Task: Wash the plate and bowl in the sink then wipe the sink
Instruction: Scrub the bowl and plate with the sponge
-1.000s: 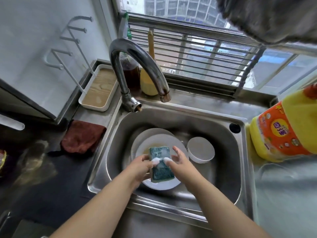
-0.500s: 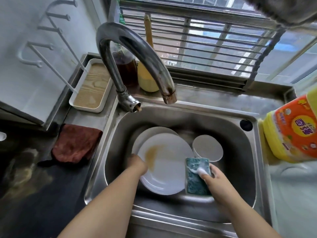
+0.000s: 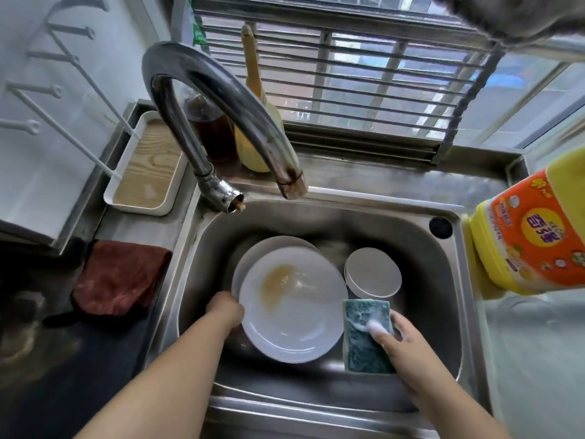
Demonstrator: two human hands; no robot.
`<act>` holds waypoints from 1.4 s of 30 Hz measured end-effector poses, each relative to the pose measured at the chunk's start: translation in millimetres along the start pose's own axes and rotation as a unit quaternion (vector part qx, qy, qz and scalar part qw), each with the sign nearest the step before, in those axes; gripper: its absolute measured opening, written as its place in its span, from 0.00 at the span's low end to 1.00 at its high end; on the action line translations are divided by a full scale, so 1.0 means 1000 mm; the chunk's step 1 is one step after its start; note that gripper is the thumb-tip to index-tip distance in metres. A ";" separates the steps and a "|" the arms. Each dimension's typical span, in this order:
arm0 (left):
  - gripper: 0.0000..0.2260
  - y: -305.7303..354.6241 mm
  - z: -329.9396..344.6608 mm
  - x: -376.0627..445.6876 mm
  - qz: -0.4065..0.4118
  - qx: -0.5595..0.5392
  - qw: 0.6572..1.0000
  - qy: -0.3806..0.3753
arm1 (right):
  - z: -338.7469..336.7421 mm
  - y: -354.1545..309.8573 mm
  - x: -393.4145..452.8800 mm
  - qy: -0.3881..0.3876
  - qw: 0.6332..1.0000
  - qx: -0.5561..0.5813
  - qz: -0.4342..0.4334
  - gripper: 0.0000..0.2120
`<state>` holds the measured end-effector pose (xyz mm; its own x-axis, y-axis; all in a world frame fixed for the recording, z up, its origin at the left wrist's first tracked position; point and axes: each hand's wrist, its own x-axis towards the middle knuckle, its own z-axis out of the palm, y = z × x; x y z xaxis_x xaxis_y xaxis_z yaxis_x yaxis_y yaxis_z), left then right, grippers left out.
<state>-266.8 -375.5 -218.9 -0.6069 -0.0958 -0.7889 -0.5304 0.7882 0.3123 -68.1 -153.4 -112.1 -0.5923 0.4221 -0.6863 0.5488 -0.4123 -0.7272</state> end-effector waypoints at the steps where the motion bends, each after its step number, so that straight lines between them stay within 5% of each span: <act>1: 0.16 -0.003 -0.001 0.003 -0.010 -0.032 0.999 -0.012 | -0.002 0.000 -0.002 0.005 1.000 0.001 -0.001 0.09; 7: 0.18 0.018 -0.009 -0.032 0.046 -0.161 0.984 -0.054 | -0.016 -0.003 -0.014 0.033 0.999 0.025 -0.001 0.10; 12: 0.08 0.036 -0.026 -0.069 0.143 -0.128 0.981 -0.039 | -0.027 -0.007 -0.031 0.057 0.998 0.039 0.000 0.11; 20: 0.06 0.083 -0.039 -0.136 0.208 -0.185 0.957 -0.081 | -0.036 -0.023 -0.064 0.051 0.998 0.037 0.005 0.09; 27: 0.17 0.099 -0.048 -0.175 0.176 -0.165 0.958 -0.153 | -0.026 -0.049 -0.068 0.089 0.993 0.072 0.006 0.13; 32: 0.21 0.076 -0.042 -0.191 0.158 -0.251 0.924 -0.240 | 0.012 -0.070 -0.055 -0.003 0.992 -0.091 -0.085 0.10; 38: 0.16 0.054 -0.027 -0.201 0.123 -0.384 0.883 -0.240 | 0.062 -0.046 -0.044 0.012 0.865 -0.458 -0.204 0.30; 42: 0.20 0.041 -0.026 -0.201 0.130 -0.408 0.875 -0.224 | 0.060 -0.038 -0.054 -0.039 0.832 -0.496 -0.246 0.30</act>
<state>-181.5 -339.6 -34.0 -0.5740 0.4154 -0.7057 -0.7656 0.0336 0.6425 -92.4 -209.0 -46.4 -0.9042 0.2741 -0.3275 0.4230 0.6803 -0.5985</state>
